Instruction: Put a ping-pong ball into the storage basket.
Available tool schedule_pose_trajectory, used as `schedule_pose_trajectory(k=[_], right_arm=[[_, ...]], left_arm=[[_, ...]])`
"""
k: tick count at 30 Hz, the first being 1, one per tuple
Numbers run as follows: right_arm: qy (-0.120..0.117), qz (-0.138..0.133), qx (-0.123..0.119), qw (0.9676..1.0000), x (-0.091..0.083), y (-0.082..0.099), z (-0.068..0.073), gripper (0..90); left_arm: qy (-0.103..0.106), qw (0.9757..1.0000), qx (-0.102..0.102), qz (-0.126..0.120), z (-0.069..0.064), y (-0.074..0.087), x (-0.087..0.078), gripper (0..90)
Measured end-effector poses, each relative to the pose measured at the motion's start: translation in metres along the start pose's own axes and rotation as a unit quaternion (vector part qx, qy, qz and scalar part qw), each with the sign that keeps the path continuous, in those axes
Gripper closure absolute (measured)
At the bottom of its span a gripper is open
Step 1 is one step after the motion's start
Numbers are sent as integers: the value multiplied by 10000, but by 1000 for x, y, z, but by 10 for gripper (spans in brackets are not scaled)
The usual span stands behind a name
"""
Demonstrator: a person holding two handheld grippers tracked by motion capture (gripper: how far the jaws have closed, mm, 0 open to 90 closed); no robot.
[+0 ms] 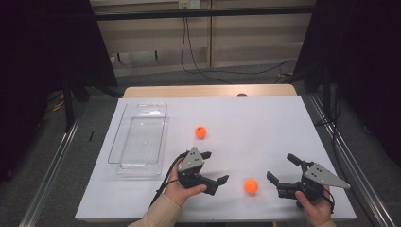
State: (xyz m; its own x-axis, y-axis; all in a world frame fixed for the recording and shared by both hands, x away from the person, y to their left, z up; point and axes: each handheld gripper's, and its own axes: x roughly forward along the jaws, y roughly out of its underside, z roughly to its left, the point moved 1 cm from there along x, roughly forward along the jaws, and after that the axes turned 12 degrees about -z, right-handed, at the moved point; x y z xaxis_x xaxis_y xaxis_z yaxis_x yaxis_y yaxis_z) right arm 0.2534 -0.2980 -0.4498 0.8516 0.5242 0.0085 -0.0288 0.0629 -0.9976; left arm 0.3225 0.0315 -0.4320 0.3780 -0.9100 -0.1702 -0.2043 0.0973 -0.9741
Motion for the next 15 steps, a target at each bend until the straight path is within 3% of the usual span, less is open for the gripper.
schedule_pose_trajectory(k=[15], right_arm=[[0, 18, -15, 10000, 1, 0, 0, 13]], left_arm=[[100, 9998, 37, 143, -4, 1, 10, 22]])
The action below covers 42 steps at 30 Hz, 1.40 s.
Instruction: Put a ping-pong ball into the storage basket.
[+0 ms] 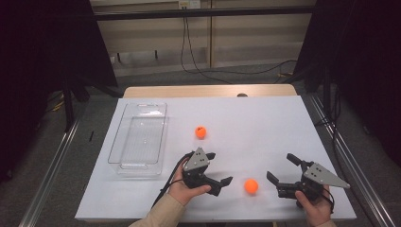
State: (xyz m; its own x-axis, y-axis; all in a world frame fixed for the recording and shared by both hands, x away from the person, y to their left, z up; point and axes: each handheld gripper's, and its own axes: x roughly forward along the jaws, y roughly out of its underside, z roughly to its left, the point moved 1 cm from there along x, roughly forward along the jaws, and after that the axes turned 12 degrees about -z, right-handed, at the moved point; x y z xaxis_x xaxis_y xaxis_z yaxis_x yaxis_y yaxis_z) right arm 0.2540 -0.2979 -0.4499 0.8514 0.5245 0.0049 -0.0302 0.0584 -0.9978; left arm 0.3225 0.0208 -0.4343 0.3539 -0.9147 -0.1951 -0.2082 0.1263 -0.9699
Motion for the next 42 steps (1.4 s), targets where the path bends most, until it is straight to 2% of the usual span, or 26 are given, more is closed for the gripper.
schedule_pose_trajectory(k=[8, 15, 26, 42], right_arm=[[-8, -1, -20, 10000, 0, 0, 0, 14], [3, 0, -17, 10000, 0, 0, 0, 16], [4, 34, -25, 10000, 1, 0, 0, 17], [7, 24, -27, 10000, 2, 0, 1, 17]], left_arm=[[52, 9999, -34, 79, -3, 0, 6, 22], [93, 9998, 47, 166, -4, 1, 11, 22], [148, 9997, 35, 181, -8, 0, 16, 22], [243, 9988, 21, 431, -13, 5, 30, 25]])
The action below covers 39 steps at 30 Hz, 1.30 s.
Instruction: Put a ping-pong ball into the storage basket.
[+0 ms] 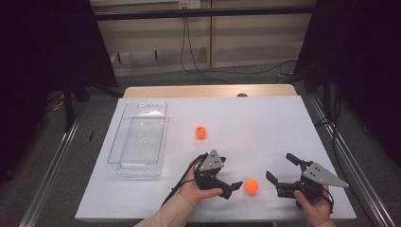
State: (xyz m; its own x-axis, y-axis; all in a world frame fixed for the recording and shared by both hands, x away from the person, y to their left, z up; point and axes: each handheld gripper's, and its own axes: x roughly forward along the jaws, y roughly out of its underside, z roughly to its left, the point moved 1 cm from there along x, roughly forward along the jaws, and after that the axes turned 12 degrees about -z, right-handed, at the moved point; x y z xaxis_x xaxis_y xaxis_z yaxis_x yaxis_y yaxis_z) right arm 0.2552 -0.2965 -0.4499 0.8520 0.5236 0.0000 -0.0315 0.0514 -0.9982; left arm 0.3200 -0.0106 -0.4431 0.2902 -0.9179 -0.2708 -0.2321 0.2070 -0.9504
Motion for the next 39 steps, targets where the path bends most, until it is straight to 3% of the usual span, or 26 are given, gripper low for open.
schedule_pose_trajectory(k=[39], right_arm=[[-12, -40, 21, 10000, -1, 0, 0, 17]], left_arm=[[142, 9993, 97, 318, -10, 2, 22, 27]])
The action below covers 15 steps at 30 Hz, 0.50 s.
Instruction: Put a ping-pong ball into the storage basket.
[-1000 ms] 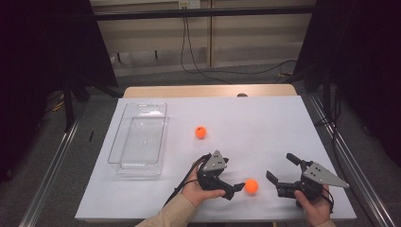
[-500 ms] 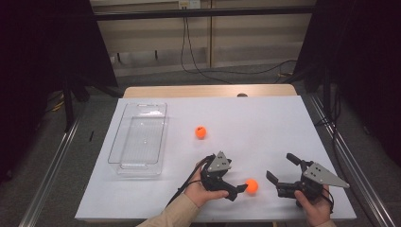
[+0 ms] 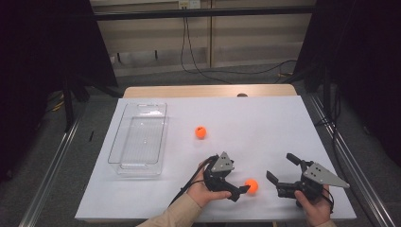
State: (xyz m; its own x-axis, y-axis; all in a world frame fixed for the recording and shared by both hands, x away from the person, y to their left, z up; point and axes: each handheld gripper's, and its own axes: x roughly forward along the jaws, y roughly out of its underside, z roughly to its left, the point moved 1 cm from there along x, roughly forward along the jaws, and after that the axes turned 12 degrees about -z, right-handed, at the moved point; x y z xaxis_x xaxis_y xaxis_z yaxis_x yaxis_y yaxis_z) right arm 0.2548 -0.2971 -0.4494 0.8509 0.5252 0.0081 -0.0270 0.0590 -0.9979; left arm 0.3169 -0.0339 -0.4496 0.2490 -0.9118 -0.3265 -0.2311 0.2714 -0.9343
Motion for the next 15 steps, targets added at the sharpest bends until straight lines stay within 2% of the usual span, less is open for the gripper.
schedule_pose_trajectory(k=[6, 15], right_arm=[[-12, 5, -18, 10000, 0, 0, 0, 17], [-6, 3, -16, 10000, 0, 0, 0, 17]], left_arm=[[-29, 10000, -55, 70, 0, 0, 3, 24], [112, 9998, -33, 186, -3, 0, 7, 36]])
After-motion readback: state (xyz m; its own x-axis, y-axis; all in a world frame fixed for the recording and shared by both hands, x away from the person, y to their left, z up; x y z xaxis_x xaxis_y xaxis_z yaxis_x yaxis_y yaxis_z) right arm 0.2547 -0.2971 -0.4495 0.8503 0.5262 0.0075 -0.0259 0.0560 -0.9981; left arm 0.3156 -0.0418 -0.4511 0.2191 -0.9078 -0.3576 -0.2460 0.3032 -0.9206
